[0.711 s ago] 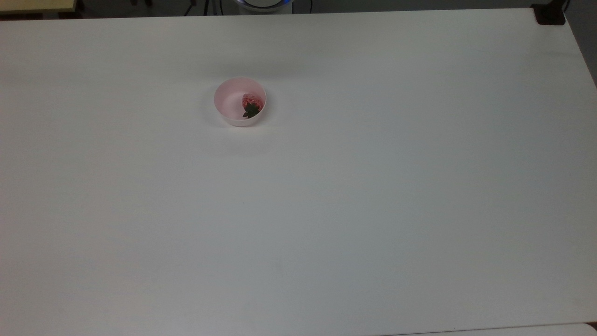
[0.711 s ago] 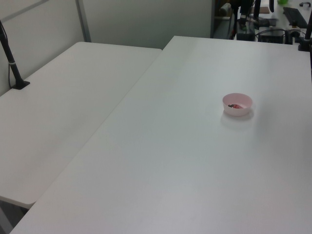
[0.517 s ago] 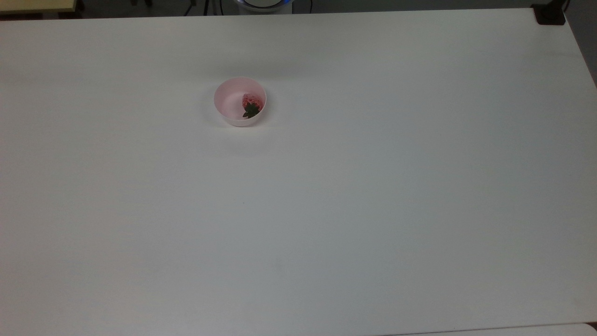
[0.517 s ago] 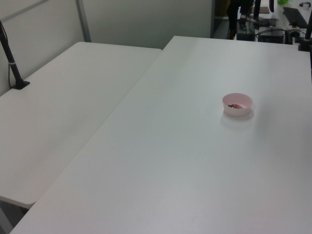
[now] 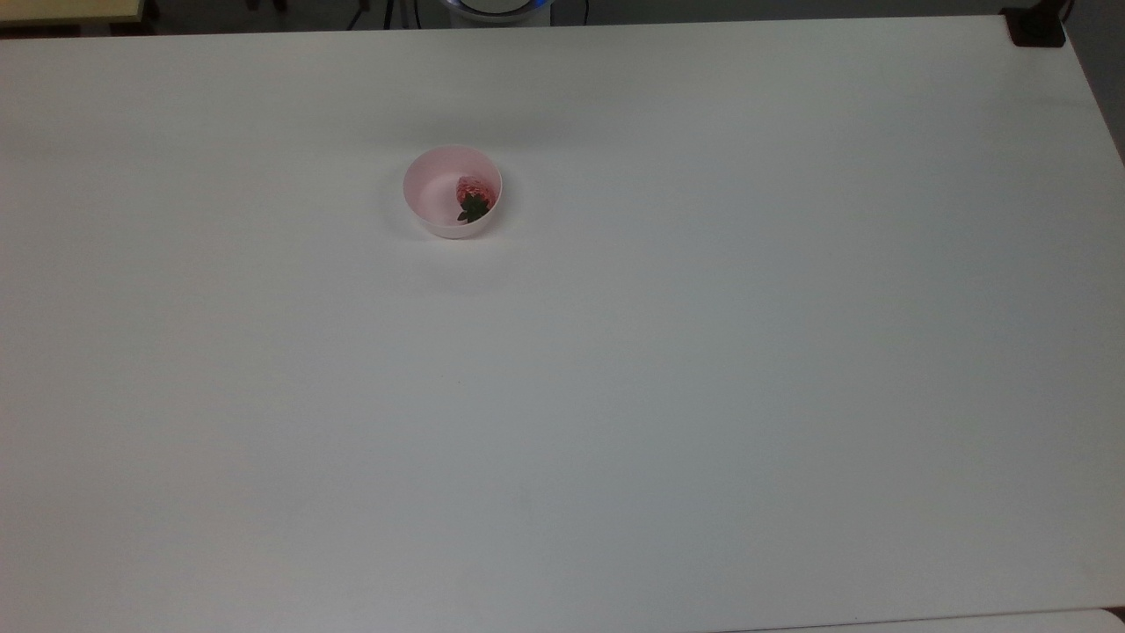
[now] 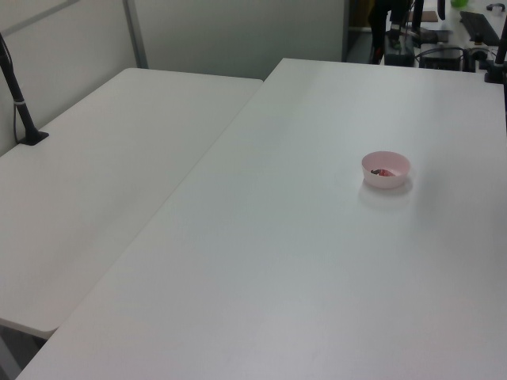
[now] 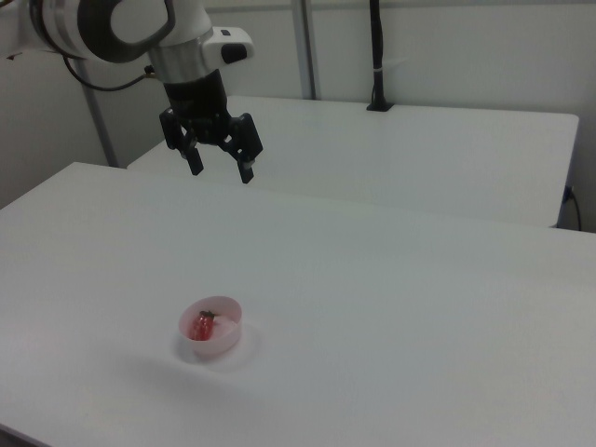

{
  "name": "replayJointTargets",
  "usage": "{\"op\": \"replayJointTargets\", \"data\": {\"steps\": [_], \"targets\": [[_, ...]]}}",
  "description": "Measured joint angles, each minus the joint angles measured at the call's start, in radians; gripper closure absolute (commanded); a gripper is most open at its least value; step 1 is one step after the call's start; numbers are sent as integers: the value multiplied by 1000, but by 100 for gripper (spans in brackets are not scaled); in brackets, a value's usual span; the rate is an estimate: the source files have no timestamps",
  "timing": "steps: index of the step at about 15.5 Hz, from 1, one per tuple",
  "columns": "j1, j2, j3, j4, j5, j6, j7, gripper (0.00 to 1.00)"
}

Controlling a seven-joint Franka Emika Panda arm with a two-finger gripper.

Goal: Pick up strawberry from bowl
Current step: 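Move the gripper toward the pink bowl with the strawberry, then lower the open gripper into the pink bowl around the strawberry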

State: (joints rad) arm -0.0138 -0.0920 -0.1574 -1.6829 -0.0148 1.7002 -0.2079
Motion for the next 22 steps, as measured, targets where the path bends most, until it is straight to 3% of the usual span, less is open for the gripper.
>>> {"op": "replayJointTargets", "data": {"steps": [8, 12, 19, 22], "targets": [[0, 1, 0, -2, 0, -5, -21, 0], [0, 14, 0, -24, 0, -11, -184, 0], [1, 34, 32, -157, -21, -9, -243, 0], [2, 37, 56, -223, -21, 10, -241, 12]]}}
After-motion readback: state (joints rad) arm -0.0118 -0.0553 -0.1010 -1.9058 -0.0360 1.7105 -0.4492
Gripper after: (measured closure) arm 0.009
